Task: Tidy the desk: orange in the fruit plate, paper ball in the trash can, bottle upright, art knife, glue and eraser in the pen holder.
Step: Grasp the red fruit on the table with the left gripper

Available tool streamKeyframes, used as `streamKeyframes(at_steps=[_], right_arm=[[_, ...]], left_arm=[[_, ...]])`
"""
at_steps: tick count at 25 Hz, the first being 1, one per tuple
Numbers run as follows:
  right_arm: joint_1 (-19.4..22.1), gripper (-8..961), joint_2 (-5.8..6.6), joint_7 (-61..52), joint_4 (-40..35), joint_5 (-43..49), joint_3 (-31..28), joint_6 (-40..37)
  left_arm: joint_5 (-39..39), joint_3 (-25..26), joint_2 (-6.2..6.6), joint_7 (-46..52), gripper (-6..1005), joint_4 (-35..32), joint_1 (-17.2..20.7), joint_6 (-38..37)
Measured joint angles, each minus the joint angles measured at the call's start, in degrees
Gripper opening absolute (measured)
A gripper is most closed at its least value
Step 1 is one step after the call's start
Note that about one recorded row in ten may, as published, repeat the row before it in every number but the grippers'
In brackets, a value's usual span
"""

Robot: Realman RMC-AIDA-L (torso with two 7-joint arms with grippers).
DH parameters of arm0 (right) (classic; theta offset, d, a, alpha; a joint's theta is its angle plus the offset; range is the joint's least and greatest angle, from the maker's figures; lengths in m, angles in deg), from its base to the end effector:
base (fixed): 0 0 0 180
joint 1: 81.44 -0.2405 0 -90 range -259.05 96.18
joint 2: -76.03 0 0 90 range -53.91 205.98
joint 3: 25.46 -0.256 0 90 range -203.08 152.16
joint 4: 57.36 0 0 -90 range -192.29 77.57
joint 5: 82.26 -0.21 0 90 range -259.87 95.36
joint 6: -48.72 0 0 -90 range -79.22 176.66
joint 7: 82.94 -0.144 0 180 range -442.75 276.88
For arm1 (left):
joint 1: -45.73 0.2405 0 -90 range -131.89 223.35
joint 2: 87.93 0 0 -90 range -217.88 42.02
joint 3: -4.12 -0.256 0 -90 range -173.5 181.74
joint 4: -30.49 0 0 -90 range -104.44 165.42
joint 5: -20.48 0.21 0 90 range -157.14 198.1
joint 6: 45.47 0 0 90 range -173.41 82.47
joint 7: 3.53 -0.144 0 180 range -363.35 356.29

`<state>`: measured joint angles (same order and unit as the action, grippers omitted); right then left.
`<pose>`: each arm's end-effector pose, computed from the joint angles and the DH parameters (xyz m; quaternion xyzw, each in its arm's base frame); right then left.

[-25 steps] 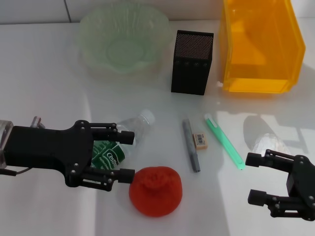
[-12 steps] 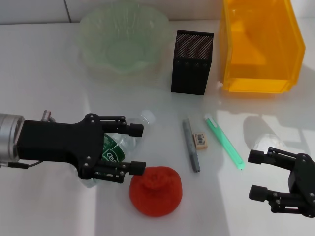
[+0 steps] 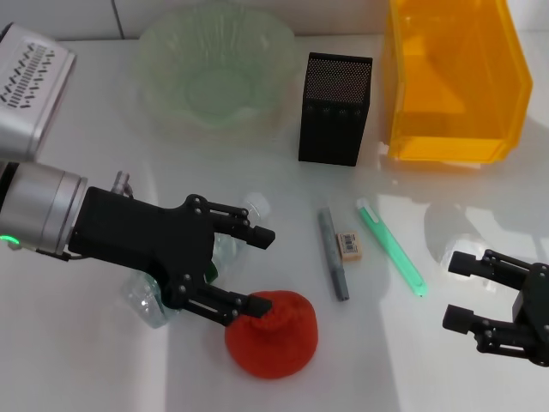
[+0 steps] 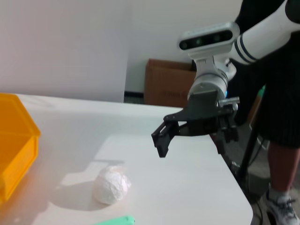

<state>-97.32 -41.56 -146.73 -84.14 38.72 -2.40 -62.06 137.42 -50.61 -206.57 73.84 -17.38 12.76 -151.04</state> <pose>0.3195 0.2053 0.0096 -0.8912 0.2494 0.3665 0.0964 -0.2100 0.3040 -0.0052 0.9825 0.0364 0.1716 0.0619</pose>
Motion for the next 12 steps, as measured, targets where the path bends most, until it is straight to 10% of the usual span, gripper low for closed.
streamKeyframes(at_steps=[6, 12], right_arm=[[0.04, 834, 0.00, 0.00, 0.24, 0.00, -0.55, 0.80], [0.07, 834, 0.00, 0.01, 0.97, -0.04, -0.63, 1.85]], left_arm=[[1.13, -11.62, -0.03, 11.16, 755, -17.75, 0.56, 0.65], [3.16, -20.01, -0.17, 13.42, 747, -20.76, 0.70, 6.60]])
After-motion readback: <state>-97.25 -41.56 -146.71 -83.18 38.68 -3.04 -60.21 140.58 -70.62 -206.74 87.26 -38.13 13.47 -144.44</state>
